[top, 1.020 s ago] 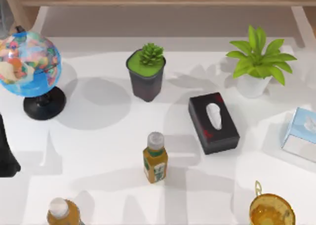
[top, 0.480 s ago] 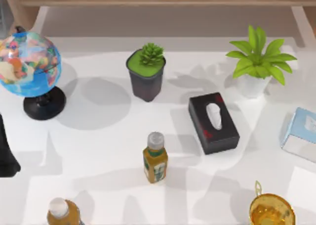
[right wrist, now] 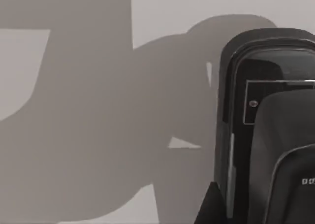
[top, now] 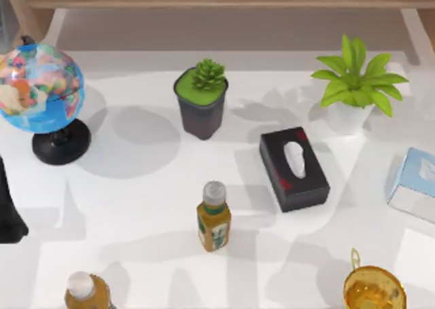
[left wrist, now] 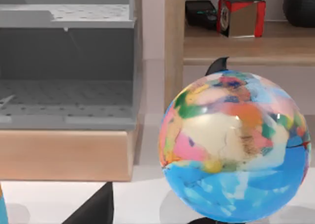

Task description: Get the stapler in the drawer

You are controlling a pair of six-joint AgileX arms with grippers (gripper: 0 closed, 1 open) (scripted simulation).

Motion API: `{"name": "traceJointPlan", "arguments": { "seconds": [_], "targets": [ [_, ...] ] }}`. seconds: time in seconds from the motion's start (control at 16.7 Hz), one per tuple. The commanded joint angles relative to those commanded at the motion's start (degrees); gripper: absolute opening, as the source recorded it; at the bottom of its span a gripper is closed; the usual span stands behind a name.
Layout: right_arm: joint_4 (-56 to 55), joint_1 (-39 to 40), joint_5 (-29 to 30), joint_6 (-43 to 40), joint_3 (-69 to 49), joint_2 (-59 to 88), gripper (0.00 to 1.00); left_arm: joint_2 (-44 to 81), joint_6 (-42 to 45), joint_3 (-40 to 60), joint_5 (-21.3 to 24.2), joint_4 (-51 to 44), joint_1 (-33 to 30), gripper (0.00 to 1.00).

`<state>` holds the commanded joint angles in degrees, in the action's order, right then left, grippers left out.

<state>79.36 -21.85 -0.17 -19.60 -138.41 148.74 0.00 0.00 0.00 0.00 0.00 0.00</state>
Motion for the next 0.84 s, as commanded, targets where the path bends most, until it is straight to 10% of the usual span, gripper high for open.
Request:
{"name": "traceJointPlan", "arguments": {
  "seconds": [0.48,0.84],
  "targets": [
    [0.0,0.0,0.0,0.0,0.0,0.0,0.98,0.0,0.0,0.0,0.0,0.0,0.0,1.00],
    [0.0,0.0,0.0,0.0,0.0,0.0,1.00,0.0,0.0,0.0,0.0,0.0,0.0,1.00]
  ]
}}
